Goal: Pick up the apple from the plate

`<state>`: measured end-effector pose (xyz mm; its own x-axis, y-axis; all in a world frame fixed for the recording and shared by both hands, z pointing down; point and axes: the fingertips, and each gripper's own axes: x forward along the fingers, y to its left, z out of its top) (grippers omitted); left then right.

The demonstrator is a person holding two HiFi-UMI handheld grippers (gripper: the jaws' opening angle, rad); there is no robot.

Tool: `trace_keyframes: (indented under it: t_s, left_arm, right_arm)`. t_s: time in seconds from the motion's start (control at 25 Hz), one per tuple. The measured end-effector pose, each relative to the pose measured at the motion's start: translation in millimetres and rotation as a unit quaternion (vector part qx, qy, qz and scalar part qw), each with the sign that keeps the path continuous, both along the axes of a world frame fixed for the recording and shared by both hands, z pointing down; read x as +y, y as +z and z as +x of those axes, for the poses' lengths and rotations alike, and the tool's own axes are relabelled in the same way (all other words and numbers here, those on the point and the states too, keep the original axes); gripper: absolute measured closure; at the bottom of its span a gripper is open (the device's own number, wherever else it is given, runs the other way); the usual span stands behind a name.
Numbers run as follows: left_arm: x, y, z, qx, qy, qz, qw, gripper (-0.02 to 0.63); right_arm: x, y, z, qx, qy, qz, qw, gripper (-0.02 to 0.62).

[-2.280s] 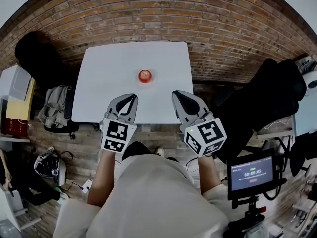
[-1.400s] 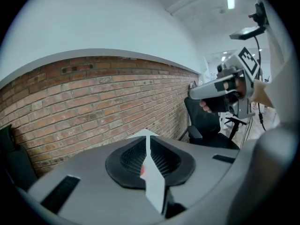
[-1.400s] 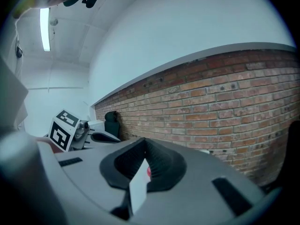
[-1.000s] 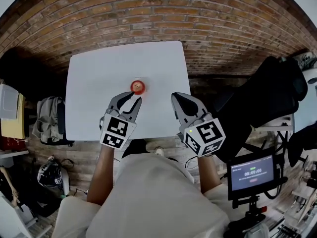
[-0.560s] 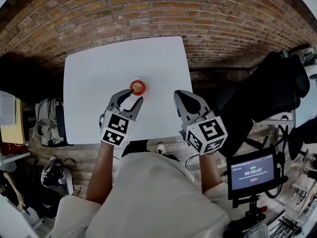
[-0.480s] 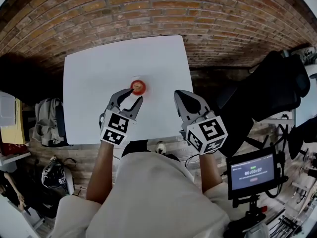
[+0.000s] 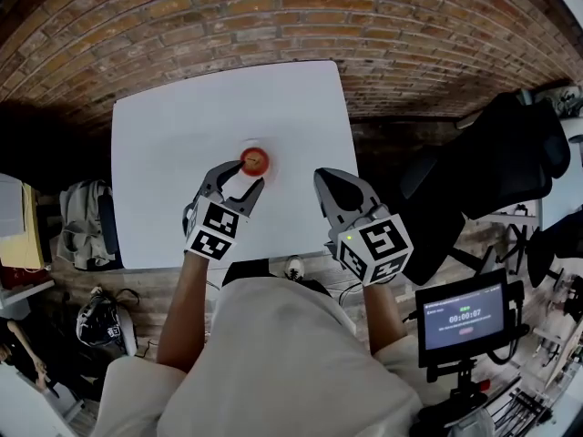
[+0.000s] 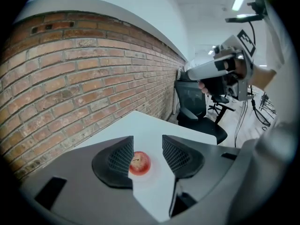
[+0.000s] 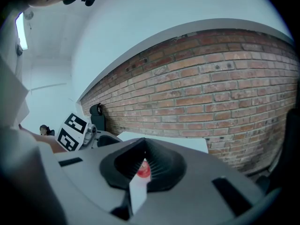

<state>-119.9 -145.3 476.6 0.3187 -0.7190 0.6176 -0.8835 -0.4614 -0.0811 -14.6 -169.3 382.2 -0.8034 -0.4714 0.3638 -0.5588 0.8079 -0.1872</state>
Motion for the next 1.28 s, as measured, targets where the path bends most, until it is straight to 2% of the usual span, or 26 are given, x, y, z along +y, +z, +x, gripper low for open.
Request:
trace_keyframes:
  t_s: [0.28,0.4,0.6,0.8,0.88,1.28]
  left_arm:
    - [-9,30,-11,-0.029,0.012,-0.023,0.9992,0.382]
    - [-13,38,-12,-0.03,0.018,-0.023,0.9991,0.367]
    - [-18,50,-14,-0.041,0.028,-0.029,0.9983,0.367]
    - [-25,58,-19,-0.032,0.019,-0.029,0.9989,0.365]
    - [-28,62,-20,-0.03,0.016,-0.032,0.9989,0.333]
    - [-33,86,-19,-0.029,0.033,-0.06,0.9973,0.27]
  right_arm:
    - [3,10,-8,0.012,-0.005,-0.01,1.0,0.594]
    - [2,15,-7,0.018,-0.002,-0.015,1.0,0.594]
    - [2,20,-5,0.024,0.005,-0.021,0.999,0.594]
    - [1,25,-3,0.03,0.009,-0.028,0.999,0.594]
    - [1,27,-3,0.032,0.011,-0.031,0.999,0.594]
    - [1,36,-1,0.04,0.018,-0.046,0.998,0.594]
